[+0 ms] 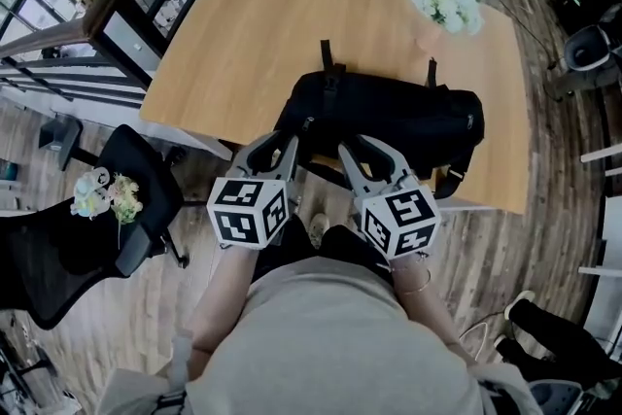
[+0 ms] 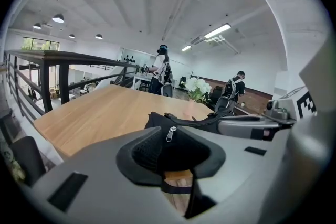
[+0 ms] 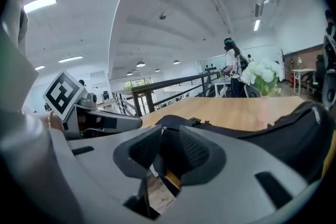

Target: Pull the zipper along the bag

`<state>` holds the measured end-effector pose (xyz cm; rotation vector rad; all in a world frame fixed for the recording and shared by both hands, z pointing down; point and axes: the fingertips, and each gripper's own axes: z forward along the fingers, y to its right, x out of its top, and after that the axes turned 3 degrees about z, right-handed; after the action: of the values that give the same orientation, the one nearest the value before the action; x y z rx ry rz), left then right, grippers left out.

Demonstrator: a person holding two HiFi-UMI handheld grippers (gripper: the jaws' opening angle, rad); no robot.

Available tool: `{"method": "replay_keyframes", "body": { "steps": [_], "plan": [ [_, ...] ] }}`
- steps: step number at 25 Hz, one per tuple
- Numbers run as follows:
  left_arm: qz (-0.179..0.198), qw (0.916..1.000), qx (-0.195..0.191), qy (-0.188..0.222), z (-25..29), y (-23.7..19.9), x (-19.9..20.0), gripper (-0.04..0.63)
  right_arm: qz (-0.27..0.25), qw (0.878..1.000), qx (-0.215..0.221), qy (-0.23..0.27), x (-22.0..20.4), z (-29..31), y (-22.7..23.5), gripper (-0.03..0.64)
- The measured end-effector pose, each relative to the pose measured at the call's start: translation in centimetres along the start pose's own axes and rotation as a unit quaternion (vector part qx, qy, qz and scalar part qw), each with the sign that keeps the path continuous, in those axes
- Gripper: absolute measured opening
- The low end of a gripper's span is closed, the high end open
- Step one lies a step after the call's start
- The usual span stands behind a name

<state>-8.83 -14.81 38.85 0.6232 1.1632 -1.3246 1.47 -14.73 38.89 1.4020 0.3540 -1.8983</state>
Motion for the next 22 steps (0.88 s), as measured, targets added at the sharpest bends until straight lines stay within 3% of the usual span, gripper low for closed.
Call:
{"method": "replay_keyframes", "body": {
  "steps": [11, 17, 22],
  "plan": [
    [-0.025, 0.9997, 0.006, -0.006, 0.9, -2.0, -0.2, 0.092, 0.016, 1.0, 0.015, -0.016, -0.8, 1.6, -0.8, 0.098],
    [0.019, 0.9992, -0.023, -0.025, 2.8, -3.0, 0.9, 0.093, 0.02, 1.0, -0.011, -0.01, 0.3, 3.0, 0.3, 0.097],
    [0.031, 0.9961, -0.072, -0.041, 4.0, -3.6, 1.7, 0.094, 0.028, 0.999, -0.034, -0.003, 1.5, 4.3, 0.8, 0.097]
  ]
}}
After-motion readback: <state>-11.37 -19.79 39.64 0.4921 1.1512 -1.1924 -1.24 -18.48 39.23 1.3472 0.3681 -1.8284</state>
